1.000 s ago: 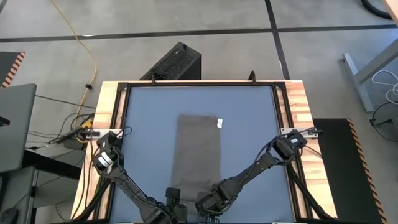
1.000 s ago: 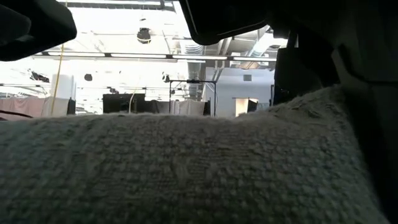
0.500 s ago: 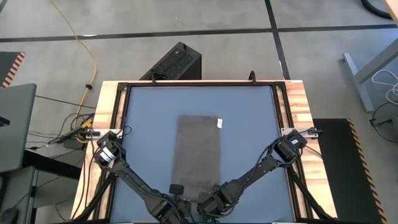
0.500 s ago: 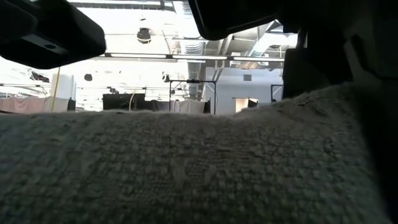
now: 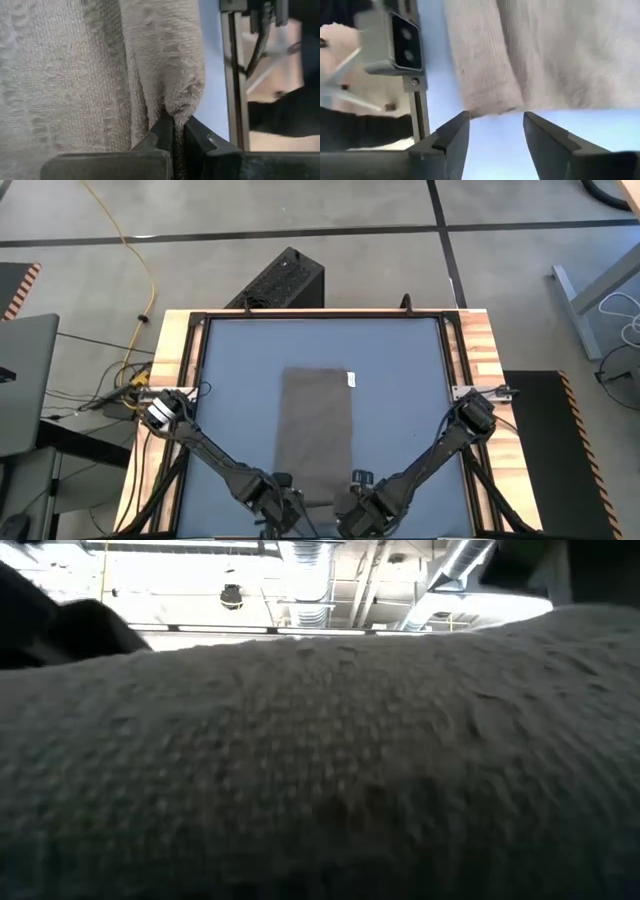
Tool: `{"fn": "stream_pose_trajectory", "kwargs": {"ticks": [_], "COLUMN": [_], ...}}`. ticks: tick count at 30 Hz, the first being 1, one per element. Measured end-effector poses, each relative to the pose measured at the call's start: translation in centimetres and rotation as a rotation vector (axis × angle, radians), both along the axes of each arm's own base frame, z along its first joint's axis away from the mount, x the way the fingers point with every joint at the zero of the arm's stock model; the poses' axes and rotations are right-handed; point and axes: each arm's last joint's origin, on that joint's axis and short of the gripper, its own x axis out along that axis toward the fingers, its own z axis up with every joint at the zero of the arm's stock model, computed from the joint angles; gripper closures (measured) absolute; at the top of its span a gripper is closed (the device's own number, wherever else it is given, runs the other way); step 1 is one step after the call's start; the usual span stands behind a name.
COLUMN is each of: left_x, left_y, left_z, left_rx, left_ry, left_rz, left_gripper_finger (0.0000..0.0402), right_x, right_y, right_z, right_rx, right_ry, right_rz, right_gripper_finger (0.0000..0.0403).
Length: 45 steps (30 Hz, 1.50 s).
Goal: Roll towel
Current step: Roll the gray towel
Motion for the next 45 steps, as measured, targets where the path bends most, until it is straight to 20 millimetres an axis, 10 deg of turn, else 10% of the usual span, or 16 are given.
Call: {"fn": "stream_pose_trajectory", "kwargs": {"ticks": [11, 27, 38, 45], "left_x": [-0.6, -0.4, -0.4, -0.5], "left_y": [2.5, 2.8, 2.7, 2.4], "left_z": [-1.6, -1.6, -1.6, -1.9], "left_rx": [-0.190, -0.182, -0.202, -0.220], "left_ry": [-0.030, -0.041, -0.044, -0.083], "left_rz": [0.058, 0.041, -0.006, -0.046], "left_gripper_finger": [0.0401, 0.0401, 0.0401, 0.0401], "right_x": [0.8, 1.6, 2.4, 2.4], "right_y": [3.2, 2.9, 1.7, 0.7], "right_z": [1.6, -4.2, -4.8, -5.0], "right_rx": [-0.184, -0.221, -0.055, 0.079], "right_ry": [-0.431, -0.261, -0.130, -0.078], "right_rz": [0.333, 0.297, 0.187, 0.157], "right_gripper_finger": [0.0175, 0.0178, 0.0368, 0.0369]}}
